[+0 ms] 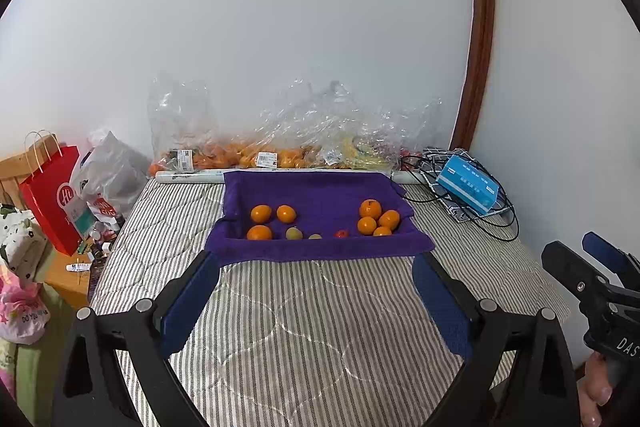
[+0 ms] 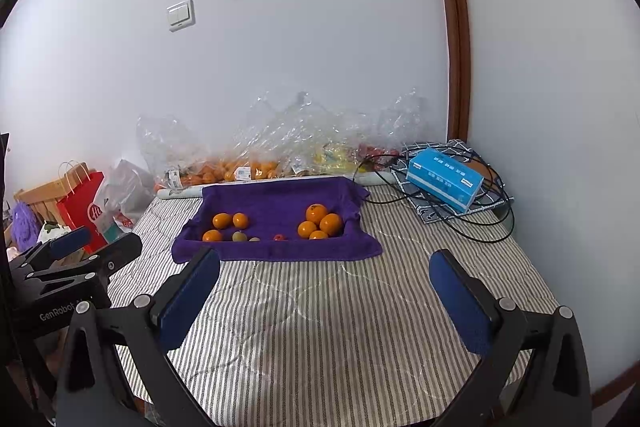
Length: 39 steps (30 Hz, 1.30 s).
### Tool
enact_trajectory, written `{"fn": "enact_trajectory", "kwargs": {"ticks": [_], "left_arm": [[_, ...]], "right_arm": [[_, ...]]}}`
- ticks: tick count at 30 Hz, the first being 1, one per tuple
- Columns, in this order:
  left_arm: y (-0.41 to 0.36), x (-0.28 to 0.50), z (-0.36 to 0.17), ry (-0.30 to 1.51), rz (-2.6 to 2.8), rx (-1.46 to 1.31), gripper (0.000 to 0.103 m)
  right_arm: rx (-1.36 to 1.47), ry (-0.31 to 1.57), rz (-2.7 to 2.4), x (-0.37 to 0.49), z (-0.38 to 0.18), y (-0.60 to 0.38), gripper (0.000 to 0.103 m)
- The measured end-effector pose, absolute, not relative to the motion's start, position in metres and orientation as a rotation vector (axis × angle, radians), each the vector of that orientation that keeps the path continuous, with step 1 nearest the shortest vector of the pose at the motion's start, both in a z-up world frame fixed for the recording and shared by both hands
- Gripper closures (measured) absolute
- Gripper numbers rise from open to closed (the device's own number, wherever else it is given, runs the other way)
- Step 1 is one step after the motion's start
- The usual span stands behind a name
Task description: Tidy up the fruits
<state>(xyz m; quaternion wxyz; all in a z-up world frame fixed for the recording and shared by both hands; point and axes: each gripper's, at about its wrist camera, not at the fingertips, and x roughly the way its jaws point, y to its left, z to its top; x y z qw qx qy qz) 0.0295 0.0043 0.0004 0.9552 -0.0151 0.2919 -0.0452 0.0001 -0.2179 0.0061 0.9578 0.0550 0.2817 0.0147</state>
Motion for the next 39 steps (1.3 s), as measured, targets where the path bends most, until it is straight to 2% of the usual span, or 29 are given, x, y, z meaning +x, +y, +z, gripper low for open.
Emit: {"fn": "enact_trajectory", "kwargs": {"ticks": [39], "left_arm": [[0.0028,0.0289,0.0058,0.591,-0.093,-0.032,0.005]], "right_arm": [[0.108,0.567,0.034,-0.0008,0.0103,-0.2148,0.0]]}}
